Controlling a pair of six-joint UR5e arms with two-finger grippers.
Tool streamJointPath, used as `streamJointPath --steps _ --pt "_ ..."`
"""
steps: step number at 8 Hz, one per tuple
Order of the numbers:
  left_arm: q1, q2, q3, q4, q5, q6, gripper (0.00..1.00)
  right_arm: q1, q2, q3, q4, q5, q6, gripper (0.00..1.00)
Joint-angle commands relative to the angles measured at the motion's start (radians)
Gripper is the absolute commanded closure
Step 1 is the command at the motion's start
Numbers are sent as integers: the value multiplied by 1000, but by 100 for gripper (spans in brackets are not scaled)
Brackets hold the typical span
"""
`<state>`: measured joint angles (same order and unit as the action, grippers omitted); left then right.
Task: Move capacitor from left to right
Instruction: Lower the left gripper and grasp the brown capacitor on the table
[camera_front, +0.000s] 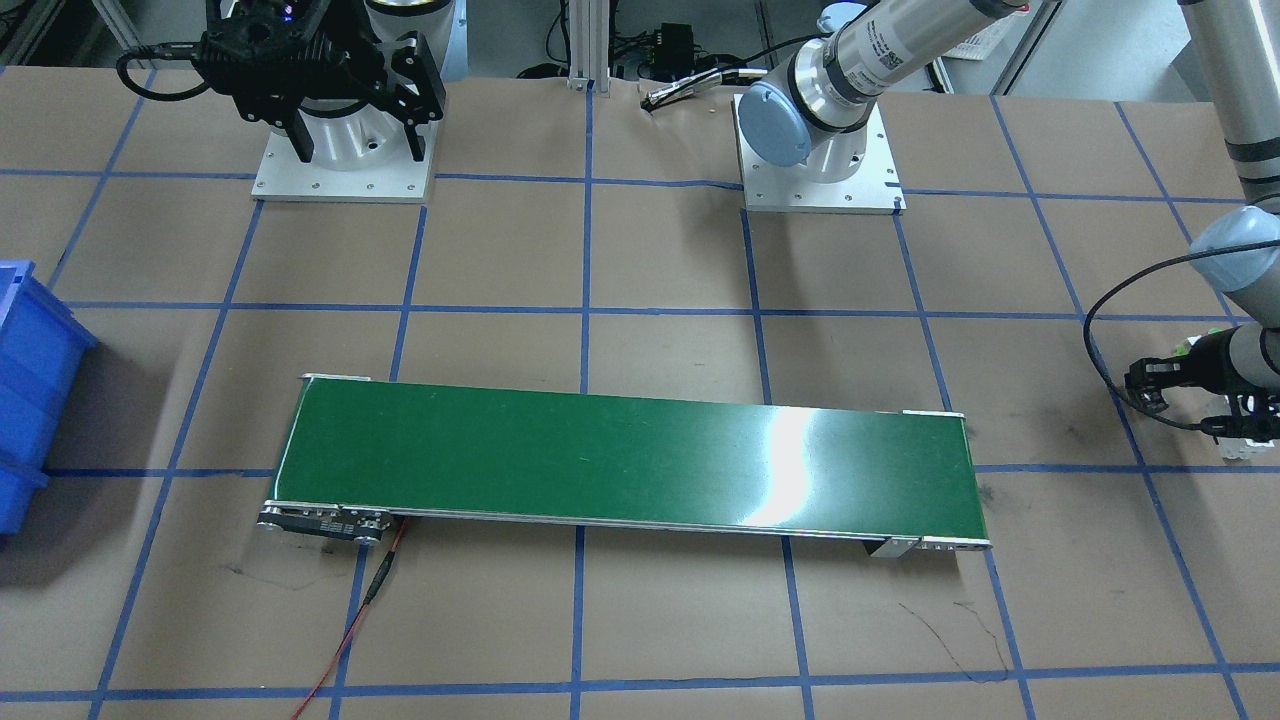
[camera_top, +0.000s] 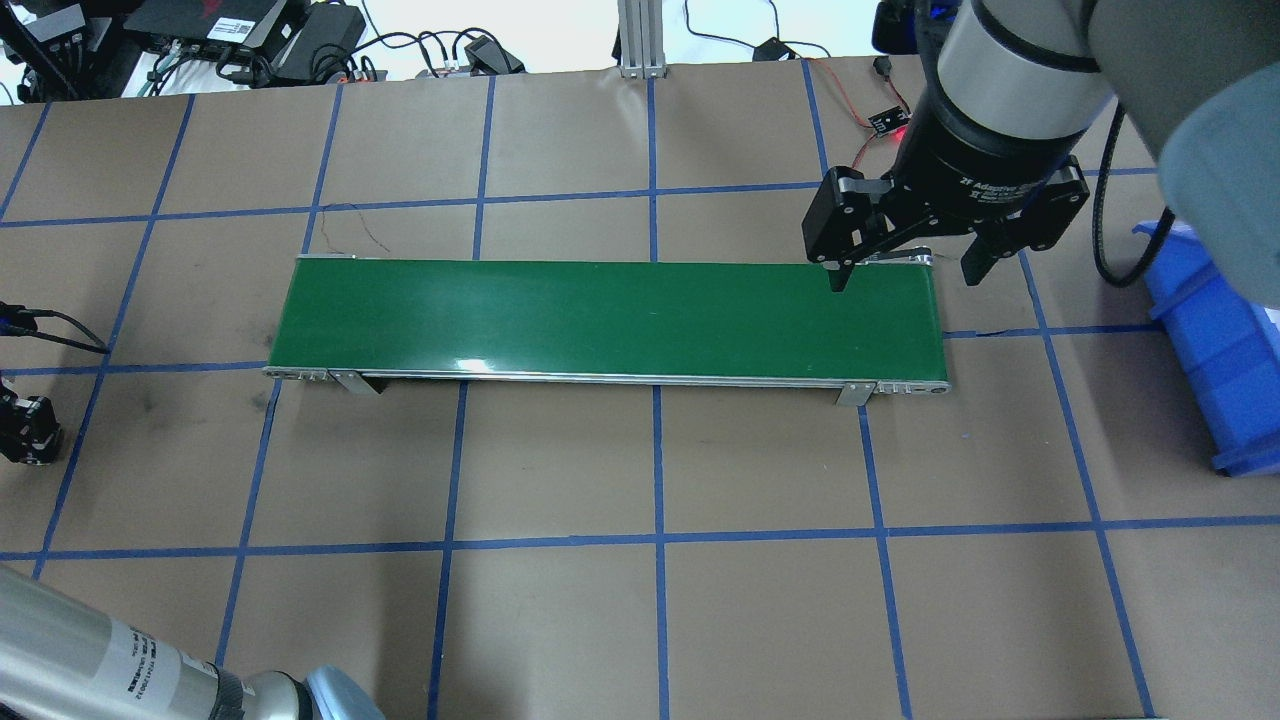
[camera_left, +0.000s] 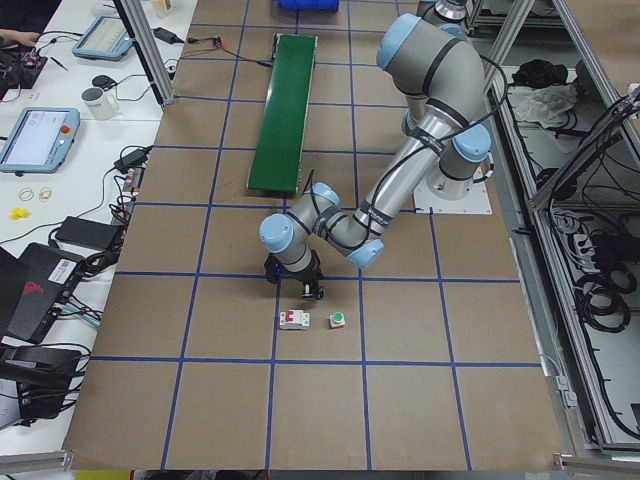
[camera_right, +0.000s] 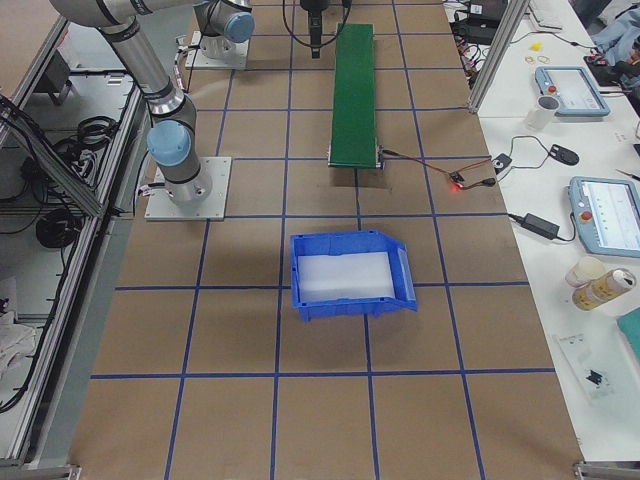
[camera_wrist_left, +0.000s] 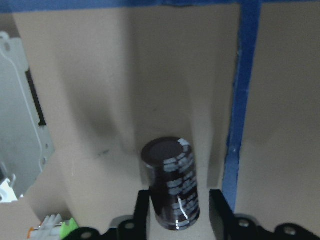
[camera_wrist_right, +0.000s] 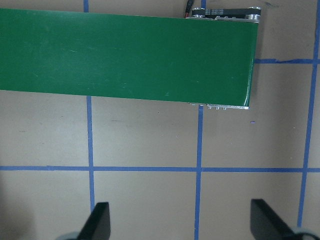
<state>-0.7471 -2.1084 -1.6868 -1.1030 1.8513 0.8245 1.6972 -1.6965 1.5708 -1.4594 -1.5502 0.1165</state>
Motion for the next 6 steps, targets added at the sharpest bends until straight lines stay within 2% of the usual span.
streamJointPath --steps 1,3,5,6 --pt "2 7 1 -1 -9 19 100 1 1 0 -1 -1 -1 0" --pt "-4 71 9 -49 -21 27 100 -1 0 0 -1 1 -1 0" --pt "-93 201 6 -99 -203 18 100 1 0 0 -2 1 -1 0" --pt "-197 241 10 -98 -251 -4 100 1 0 0 -1 1 -1 0"
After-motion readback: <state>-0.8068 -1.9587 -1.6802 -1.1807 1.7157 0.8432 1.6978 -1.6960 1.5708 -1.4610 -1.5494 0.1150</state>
